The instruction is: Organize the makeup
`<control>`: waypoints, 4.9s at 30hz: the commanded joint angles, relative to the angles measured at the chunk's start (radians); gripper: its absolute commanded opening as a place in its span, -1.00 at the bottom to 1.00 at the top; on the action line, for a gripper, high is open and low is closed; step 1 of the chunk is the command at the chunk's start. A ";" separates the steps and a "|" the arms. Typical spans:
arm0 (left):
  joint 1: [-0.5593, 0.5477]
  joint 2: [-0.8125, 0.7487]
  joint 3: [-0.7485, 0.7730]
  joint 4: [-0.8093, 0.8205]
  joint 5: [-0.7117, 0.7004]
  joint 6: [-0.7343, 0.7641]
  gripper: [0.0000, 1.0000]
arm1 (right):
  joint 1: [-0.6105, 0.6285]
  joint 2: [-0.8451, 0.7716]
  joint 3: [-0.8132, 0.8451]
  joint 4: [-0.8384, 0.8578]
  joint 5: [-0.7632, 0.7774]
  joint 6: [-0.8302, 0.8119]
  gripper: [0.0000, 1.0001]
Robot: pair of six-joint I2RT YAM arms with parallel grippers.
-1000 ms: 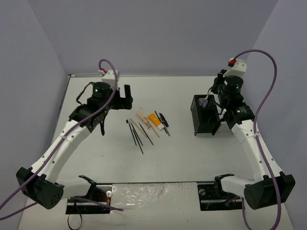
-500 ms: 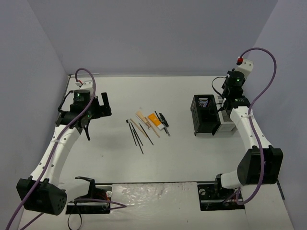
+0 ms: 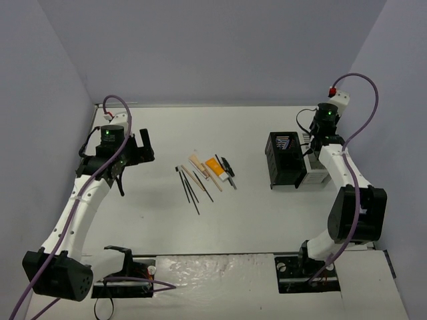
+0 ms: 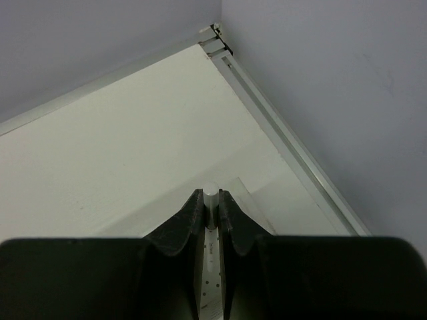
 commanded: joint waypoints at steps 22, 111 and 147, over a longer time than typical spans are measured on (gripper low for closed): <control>-0.056 0.094 0.050 -0.014 0.050 -0.163 0.94 | -0.012 -0.374 0.027 -0.263 -0.469 0.075 0.78; 0.053 -0.140 -0.115 0.014 -0.098 -0.062 0.78 | 0.905 0.586 0.775 -0.541 -0.353 -0.217 -1.00; 0.062 -0.131 -0.107 0.045 0.010 -0.004 0.78 | -0.057 -0.089 -0.234 0.580 -0.086 -0.025 -1.00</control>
